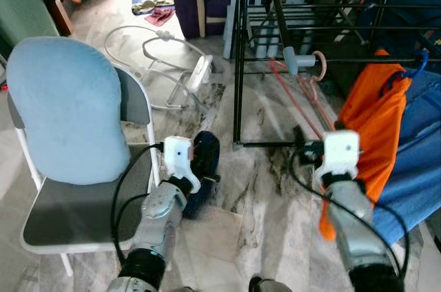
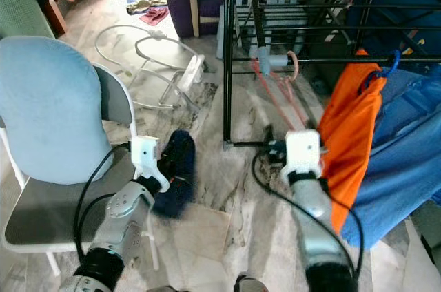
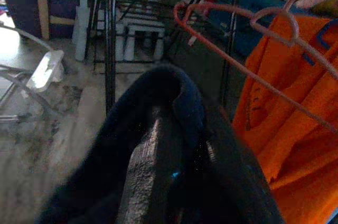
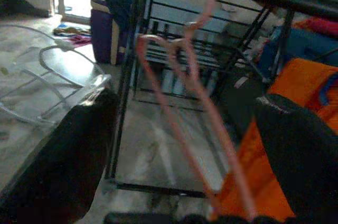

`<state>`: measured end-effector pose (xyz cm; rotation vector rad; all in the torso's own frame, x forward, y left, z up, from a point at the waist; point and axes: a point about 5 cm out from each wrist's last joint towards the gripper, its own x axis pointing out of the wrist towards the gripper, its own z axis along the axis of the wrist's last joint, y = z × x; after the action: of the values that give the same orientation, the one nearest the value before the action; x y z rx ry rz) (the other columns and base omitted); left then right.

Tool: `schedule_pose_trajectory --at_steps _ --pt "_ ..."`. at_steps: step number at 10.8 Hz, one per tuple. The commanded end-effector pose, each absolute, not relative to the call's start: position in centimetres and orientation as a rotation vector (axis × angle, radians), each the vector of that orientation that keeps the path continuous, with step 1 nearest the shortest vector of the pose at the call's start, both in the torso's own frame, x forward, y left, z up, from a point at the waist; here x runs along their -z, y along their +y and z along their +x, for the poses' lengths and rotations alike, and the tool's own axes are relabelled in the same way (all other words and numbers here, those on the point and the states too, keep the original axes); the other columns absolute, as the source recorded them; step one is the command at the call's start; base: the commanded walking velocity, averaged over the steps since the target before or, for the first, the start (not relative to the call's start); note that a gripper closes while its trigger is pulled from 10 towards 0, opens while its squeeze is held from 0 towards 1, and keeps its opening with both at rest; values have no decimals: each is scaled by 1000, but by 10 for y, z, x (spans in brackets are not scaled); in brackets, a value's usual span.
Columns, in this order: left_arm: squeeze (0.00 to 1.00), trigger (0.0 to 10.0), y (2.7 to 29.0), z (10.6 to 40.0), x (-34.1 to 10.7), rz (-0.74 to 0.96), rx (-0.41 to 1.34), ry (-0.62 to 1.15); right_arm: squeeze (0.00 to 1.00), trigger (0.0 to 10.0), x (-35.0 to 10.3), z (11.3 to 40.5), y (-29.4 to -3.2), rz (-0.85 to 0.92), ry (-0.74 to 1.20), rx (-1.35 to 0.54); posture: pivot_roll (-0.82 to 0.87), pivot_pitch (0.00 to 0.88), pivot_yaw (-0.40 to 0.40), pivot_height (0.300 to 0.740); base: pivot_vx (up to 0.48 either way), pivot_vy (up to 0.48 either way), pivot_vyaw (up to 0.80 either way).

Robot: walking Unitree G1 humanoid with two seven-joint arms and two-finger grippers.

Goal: Hang hanger

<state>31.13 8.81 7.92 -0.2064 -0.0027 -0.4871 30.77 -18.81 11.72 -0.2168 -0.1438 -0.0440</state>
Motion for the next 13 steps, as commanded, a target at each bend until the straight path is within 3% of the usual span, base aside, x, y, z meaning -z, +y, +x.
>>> schedule_pose_trajectory --at_steps 1,4,7,8,9,13 --pt "0 10000 87 311 -80 -189 491 1 0 10000 -119 306 -197 -243 -140 80 -112 182 39 740 0 0 0" --pt "0 10000 86 309 -76 -181 494 28 0 10000 -119 305 -213 -288 -111 85 -124 191 43 740 0 0 0" --pt "0 10000 85 308 -74 -168 507 46 0 10000 -127 322 -241 -327 -33 41 -119 207 51 740 0 0 0" --pt "0 10000 87 306 -72 -158 506 54 0 10000 -140 332 -266 -362 -11 66 -106 212 51 740 0 0 0" --pt "0 10000 90 306 -71 -154 499 57 0 10000 -143 335 -274 -368 12 62 -94 214 45 740 0 0 0" --pt "0 10000 94 306 -70 -143 475 66 0 10000 -135 346 -262 -324 93 -119 -76 207 43 740 0 0 0"
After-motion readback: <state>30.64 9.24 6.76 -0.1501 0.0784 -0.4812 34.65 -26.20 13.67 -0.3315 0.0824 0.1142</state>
